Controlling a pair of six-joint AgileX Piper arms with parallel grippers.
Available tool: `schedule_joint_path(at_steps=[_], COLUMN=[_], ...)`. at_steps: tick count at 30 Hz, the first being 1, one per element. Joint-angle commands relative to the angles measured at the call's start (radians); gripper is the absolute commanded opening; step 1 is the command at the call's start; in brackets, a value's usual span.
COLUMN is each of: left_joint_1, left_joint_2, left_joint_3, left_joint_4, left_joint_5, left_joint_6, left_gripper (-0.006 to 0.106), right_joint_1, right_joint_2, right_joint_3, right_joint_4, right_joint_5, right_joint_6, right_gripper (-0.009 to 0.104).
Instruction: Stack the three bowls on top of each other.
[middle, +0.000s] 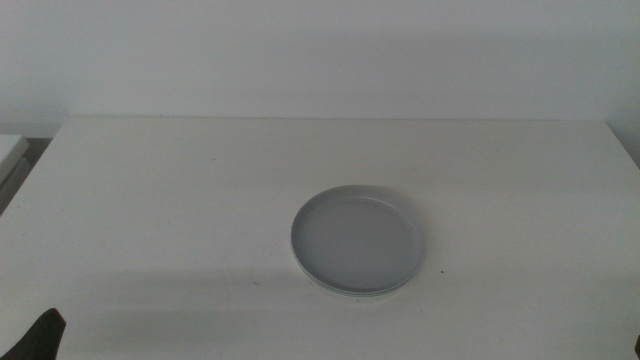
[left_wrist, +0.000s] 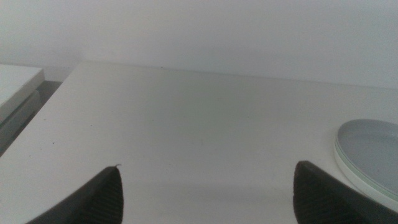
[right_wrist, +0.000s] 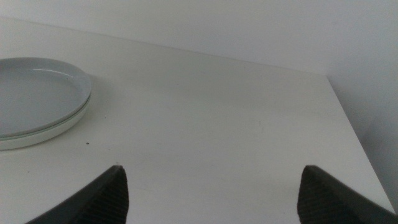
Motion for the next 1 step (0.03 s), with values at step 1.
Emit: schedule_joint_path(at_steps=[1], left_joint_1=[0.002], left_joint_2=[-0.004], left_joint_3=[0.000], left_joint_4=[-0.010], left_joint_5=[-0.013], left_joint_6=[-0.006], left_gripper=[0.094], right_joint_1=[-0.008], right_joint_2=[-0.005], right_joint_3=[0.003], right_joint_4=[-0.010], right_joint_5=[-0.008], right_joint_6=[-0.012], right_gripper=[0.093])
